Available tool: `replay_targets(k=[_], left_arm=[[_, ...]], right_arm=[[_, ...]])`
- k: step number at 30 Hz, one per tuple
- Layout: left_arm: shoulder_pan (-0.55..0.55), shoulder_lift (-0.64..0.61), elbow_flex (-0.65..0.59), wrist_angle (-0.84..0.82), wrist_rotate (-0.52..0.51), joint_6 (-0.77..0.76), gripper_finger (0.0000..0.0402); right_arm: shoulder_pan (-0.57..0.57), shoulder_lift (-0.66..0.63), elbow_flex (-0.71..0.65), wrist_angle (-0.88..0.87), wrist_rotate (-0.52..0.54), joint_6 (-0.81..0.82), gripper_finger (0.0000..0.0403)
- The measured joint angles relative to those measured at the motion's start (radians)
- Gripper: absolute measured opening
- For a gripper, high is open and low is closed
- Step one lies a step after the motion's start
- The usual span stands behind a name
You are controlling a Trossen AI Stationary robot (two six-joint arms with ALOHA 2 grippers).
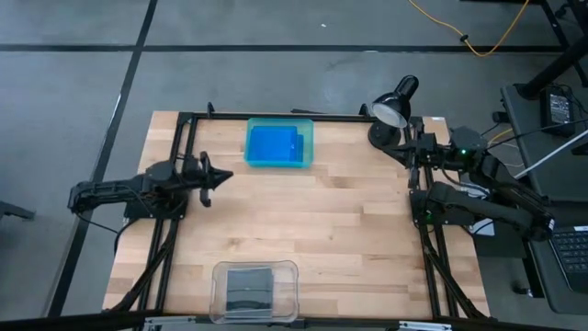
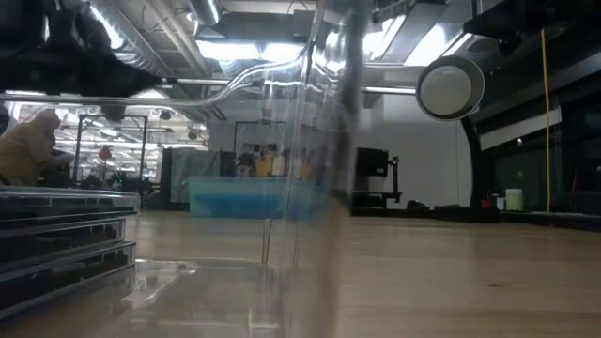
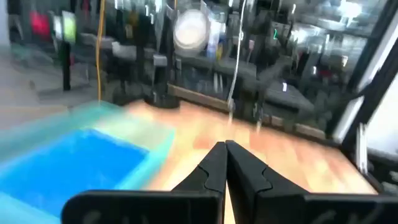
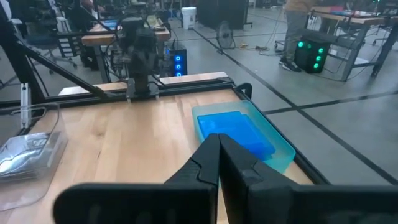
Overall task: Pick & place jewel cases by type
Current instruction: Return to Home Position
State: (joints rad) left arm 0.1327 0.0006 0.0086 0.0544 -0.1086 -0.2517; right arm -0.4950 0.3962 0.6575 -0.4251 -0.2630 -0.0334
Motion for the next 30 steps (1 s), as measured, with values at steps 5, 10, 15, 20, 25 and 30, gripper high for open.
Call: replay_targets(k=[5,10,15,20,25,30], left_arm=[[0.000,0.021,0.001,-0.023,-0.006,0.079,0.0001],[-0.002,0.020,0.001,-0.029,0.032,0.119,0.0002],[-0.002,0.037,0.001,-0.035,0.127,0.056,0.0003],[-0.002,0.042,0.001,-0.011,0.274,-0.127,0.0004],[-0.002,0.042,0.001,-0.008,0.288,-0.059,0.0004],[-0.002,0.042,0.001,-0.006,0.309,-0.059,0.0004]], right_arm=[[0.000,0.000,-0.002,-0.001,-0.001,-0.006,0.0010],[0.000,0.001,-0.008,0.003,-0.004,-0.012,0.0010],[0.002,0.001,-0.010,0.030,-0.090,-0.016,0.0010],[0.013,-0.028,-0.153,0.276,-0.208,0.046,0.0010],[0.128,-0.021,-0.419,0.727,-0.098,0.190,0.0010],[0.312,-0.025,-0.569,0.866,0.071,0.205,0.0010]])
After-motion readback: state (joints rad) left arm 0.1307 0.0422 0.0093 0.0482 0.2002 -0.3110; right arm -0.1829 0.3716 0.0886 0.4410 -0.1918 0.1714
